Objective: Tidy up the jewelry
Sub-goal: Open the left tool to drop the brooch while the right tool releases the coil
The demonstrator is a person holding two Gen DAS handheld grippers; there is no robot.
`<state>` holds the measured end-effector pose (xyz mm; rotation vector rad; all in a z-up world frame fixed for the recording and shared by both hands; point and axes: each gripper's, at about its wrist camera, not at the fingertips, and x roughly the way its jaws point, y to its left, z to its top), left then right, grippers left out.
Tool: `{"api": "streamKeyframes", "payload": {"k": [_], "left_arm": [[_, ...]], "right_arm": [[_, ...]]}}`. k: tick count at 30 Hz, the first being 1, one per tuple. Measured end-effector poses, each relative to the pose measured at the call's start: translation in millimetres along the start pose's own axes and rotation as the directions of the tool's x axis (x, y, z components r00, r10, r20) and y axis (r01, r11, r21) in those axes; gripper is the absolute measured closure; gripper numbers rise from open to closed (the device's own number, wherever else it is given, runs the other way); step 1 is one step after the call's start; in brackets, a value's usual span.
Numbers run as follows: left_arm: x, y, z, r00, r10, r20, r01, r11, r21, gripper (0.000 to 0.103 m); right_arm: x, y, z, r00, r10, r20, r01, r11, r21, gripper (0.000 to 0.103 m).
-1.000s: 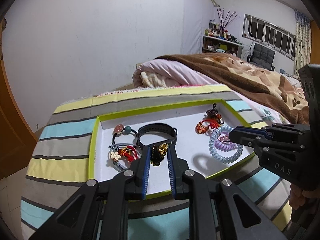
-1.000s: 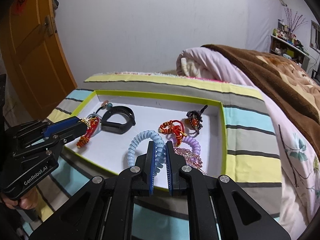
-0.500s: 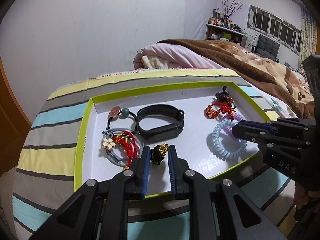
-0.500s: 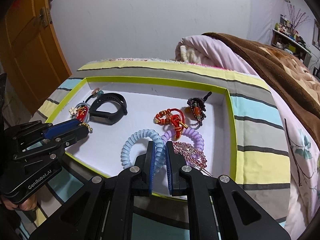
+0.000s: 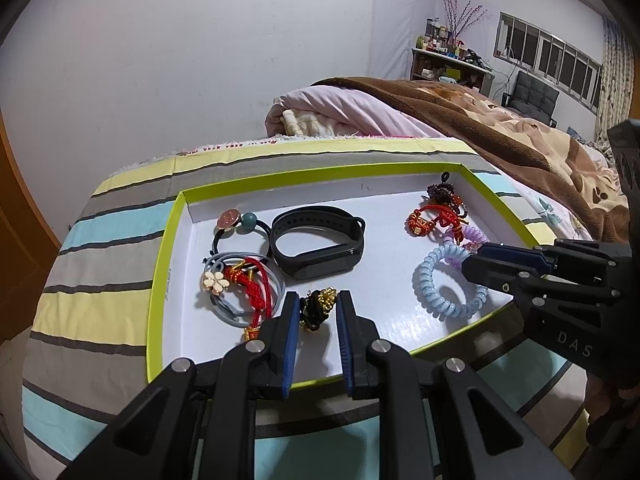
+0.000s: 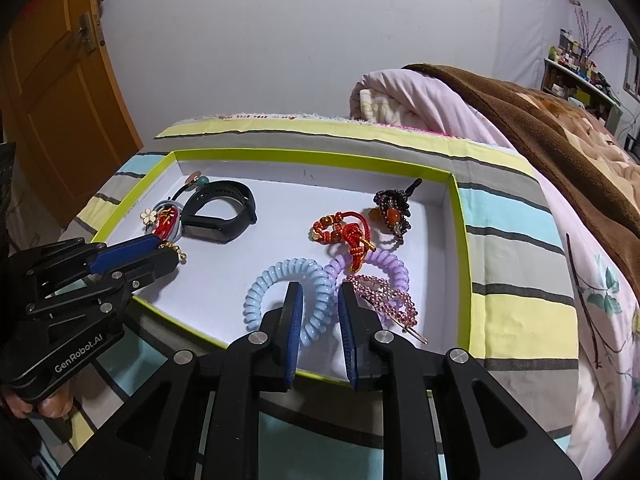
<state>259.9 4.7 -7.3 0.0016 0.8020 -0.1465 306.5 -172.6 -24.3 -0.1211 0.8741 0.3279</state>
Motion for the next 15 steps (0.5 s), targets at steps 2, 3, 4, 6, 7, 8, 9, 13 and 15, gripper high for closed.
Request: {"api": "streamKeyframes", "payload": {"k": [2, 3, 4, 6, 7, 8, 9, 13, 15], "left_arm": [[-1, 1, 0, 1.0, -0.002, 0.003, 0.002, 1.0, -0.005, 0.084], [-2, 1, 0, 1.0, -0.005, 0.006, 0.005, 1.0, -0.007, 0.084], [-4, 1, 0, 1.0, -0.008, 0.008, 0.008, 1.0, -0.009, 0.083], [-6, 0, 0, 1.0, -0.012, 0.014, 0.013, 1.0, -0.011, 0.084], [-8, 0, 0, 1.0, -0.014, 0.018, 0.014, 1.0, -0.011, 0.084], [-10, 0, 0, 1.0, -0.016, 0.022, 0.016, 1.0, -0.012, 0.084], [-11, 0, 0, 1.0, -0.019, 0.025, 0.019, 1.0, -0.014, 0.084], [-17, -1, 0, 0.999, -0.023, 0.033, 0.024, 1.0, -0.015, 0.084], [-20, -2, -1, 0.999, -0.023, 0.038, 0.024, 1.0, -0.013, 0.084]], "right_arm": [[-2, 0, 0, 1.0, 0.0, 0.005, 0.0, 1.0, 0.001, 0.084], [-4, 0, 0, 1.0, -0.001, 0.007, 0.001, 1.0, 0.0, 0.084], [-5, 0, -1, 1.0, -0.001, 0.01, 0.001, 1.0, 0.001, 0.084], [-9, 0, -1, 1.0, 0.0, 0.015, 0.0, 1.0, 0.002, 0.084], [-11, 0, -2, 1.0, 0.0, 0.019, 0.0, 1.0, 0.003, 0.084], [-13, 0, -2, 1.0, 0.001, 0.023, -0.001, 1.0, 0.005, 0.084], [-14, 0, -2, 1.0, 0.001, 0.025, -0.001, 1.0, 0.005, 0.084], [-21, 1, -3, 0.999, 0.001, 0.035, -0.002, 1.0, 0.005, 0.084], [-25, 2, -4, 0.999, 0.002, 0.039, -0.002, 1.0, 0.004, 0.084]]}}
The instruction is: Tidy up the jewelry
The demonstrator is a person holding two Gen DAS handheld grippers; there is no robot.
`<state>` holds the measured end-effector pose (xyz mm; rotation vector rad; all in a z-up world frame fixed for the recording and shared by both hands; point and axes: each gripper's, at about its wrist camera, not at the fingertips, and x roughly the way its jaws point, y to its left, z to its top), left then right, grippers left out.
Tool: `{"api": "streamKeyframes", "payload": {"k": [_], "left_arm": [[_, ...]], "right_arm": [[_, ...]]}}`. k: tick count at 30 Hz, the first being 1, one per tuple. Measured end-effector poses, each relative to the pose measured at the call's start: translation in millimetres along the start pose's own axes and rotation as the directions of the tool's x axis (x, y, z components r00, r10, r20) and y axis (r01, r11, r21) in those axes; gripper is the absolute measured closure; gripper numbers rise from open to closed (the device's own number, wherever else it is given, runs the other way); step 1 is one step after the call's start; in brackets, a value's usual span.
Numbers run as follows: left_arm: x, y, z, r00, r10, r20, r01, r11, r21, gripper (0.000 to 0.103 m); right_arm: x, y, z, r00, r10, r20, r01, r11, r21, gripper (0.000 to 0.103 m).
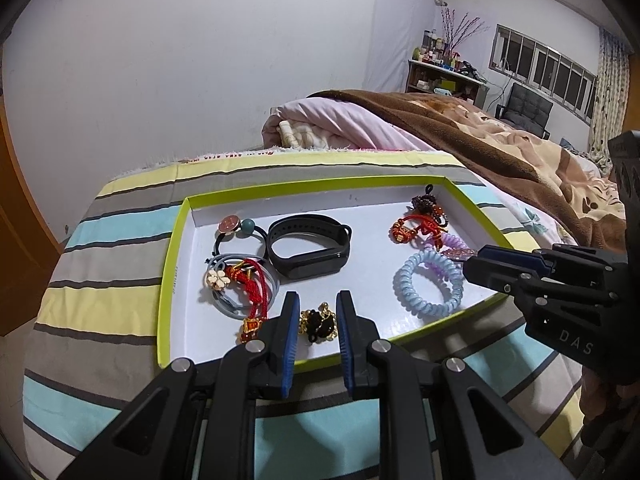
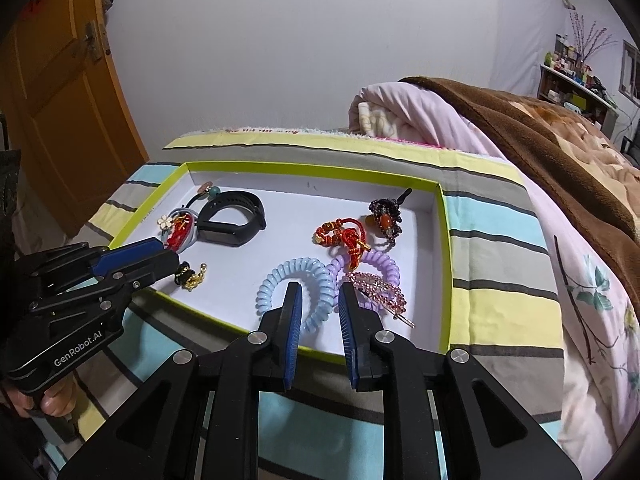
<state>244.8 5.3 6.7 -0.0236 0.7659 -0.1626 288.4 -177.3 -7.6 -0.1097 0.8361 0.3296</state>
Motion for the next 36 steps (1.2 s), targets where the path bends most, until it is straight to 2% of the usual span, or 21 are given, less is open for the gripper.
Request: {"api": "streamKeyframes", "payload": {"k": [17, 36], "left_arm": [[-58, -11, -16, 0.998, 0.012, 0.059, -0.011, 1.0, -0.012, 0.083], [-132, -25, -85, 0.992, 0.086, 0.096, -0.08, 0.995, -0.064, 0.08]], "right_arm": [[-61, 16, -23, 0.997, 0.024, 0.072, -0.024, 1.0, 0.001, 0.084], [-140, 53, -97, 0.986, -0.001, 0.166, 0.005, 1.0, -0.02, 0.083]]}}
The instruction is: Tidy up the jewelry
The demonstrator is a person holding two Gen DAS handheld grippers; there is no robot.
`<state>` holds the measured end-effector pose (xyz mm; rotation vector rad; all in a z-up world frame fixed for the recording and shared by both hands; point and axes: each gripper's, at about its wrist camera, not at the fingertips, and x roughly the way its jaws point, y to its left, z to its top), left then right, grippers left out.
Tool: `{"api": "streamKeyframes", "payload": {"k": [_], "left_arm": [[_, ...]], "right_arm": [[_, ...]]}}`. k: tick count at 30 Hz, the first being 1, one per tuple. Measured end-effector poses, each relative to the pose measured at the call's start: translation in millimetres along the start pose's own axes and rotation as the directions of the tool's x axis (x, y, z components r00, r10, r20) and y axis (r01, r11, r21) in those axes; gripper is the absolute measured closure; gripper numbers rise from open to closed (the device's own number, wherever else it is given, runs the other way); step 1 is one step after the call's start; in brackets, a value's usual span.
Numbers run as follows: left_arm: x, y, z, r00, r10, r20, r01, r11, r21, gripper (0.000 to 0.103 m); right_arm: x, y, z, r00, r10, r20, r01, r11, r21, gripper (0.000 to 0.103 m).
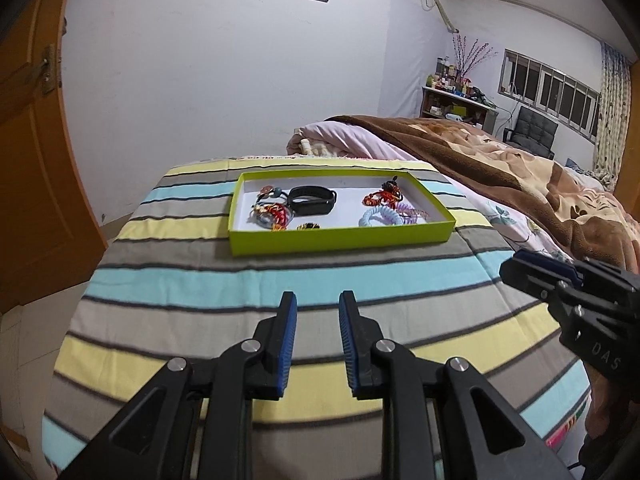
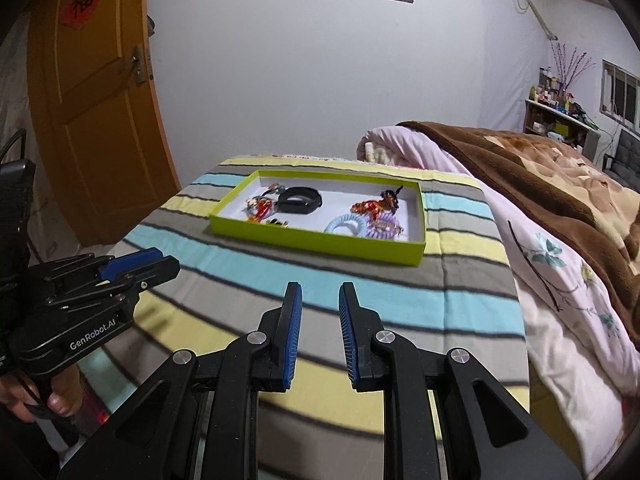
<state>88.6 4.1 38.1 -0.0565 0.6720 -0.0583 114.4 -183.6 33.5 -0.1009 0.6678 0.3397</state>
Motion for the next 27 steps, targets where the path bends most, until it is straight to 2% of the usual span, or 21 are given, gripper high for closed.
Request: {"api": "streamKeyframes", "payload": {"k": [11, 18, 20, 21, 27], "left_arm": [[-35, -5, -25, 0.998, 0.052, 0.03, -0.052, 0.999, -0.016, 0.08], [-42, -5, -34, 0.998, 0.048, 0.029, -0.048, 0.999, -0.023, 0.08], [-42, -4, -35, 0.998, 0.049, 0.029, -0.049, 0.998, -0.028, 0.08], [-42, -4, -36, 0.998, 0.051, 0.03, -0.05, 0.998, -0.029, 0.08], [-41, -5, -40, 0.998, 0.062, 0.028, -0.061, 0.998, -0.028, 0.08]], "right_arm": [[-27, 18, -30, 1.0, -0.015, 0.011, 0.015, 1.0, -0.021, 0.083], [-37, 21, -38, 0.999, -0.029, 0.03, 0.03, 0.999, -0.024, 0.082], [-38, 22, -38, 0.999, -0.033, 0.036, 0.034, 0.999, -0.027, 0.069], [-39, 22, -38, 0.999, -0.033, 0.04, 0.034, 0.999, -0.027, 0.058], [-37, 23, -37, 0.998, -0.034, 0.044, 0.035, 0.999, -0.03, 0.056]]}}
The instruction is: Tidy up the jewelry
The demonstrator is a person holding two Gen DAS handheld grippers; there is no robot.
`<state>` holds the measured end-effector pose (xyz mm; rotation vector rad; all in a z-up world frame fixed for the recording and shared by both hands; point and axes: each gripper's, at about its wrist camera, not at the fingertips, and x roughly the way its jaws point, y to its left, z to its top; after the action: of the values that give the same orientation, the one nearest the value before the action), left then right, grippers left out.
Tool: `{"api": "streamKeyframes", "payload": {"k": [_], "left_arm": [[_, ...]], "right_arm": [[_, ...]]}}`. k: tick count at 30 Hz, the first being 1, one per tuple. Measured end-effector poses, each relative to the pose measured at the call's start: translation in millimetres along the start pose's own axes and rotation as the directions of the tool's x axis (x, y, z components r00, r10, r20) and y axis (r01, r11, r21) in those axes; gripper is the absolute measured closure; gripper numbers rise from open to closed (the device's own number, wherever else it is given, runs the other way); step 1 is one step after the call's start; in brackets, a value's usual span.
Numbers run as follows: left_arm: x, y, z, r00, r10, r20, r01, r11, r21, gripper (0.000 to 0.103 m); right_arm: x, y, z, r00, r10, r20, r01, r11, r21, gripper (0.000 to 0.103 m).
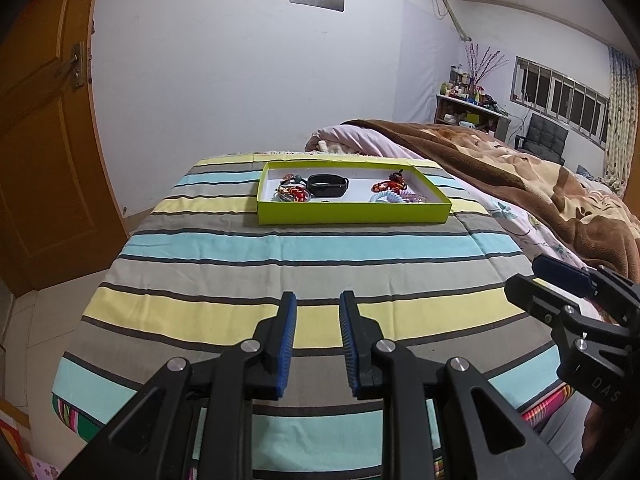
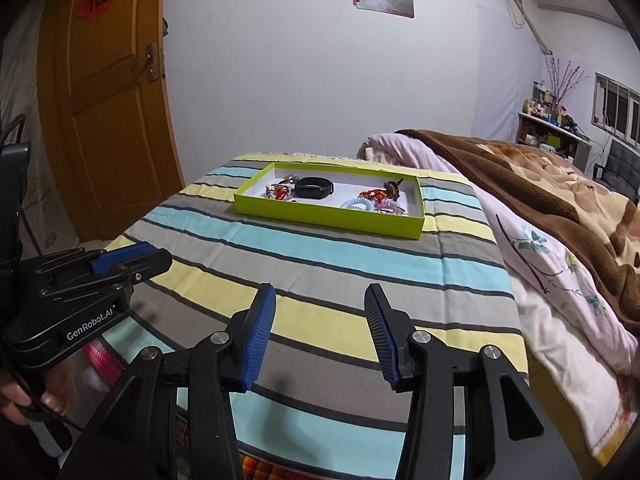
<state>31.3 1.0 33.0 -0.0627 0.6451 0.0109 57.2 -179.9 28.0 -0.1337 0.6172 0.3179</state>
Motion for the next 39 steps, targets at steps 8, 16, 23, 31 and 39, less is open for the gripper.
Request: {"api": "streamKeyframes", "payload": {"k": [8, 16, 23, 31, 39], "left_arm": [[4.0, -1.1, -3.2, 1.0, 0.007, -0.013, -0.007, 1.0, 0.001, 0.08], [4.4, -0.8, -3.8, 1.0, 0.013, -0.015, -0.013, 1.0, -0.003, 0.08], [3.2, -1.6, -4.4, 1.0, 0.02, -0.013, -0.02, 1.0, -0.003, 0.08], [3.4, -1.7, -4.8, 1.0, 0.019, -0.014, -0.019, 1.0, -0.003, 0.08], [3.7, -1.6, -5.8, 1.0, 0.021, -0.014, -0.021, 1.0, 0.0, 0.08]], "right_arm": [[1.9, -0.9, -1.5, 1.0, -0.007, -0.009, 0.007, 1.0, 0.005, 0.056], [2.0, -0.5, -1.9, 1.0, -0.007, -0.011, 0.007, 1.0, 0.006, 0.056], [2.2, -0.4, -1.7, 1.0, -0.007, -0.01, 0.007, 1.0, 0.005, 0.056], [2.6, 0.4, -2.1, 1.0, -0.007, -0.015, 0.007, 1.0, 0.004, 0.056], [2.8, 1.0, -2.0, 1.0, -0.007, -0.016, 0.007, 1.0, 0.005, 0.056]]}}
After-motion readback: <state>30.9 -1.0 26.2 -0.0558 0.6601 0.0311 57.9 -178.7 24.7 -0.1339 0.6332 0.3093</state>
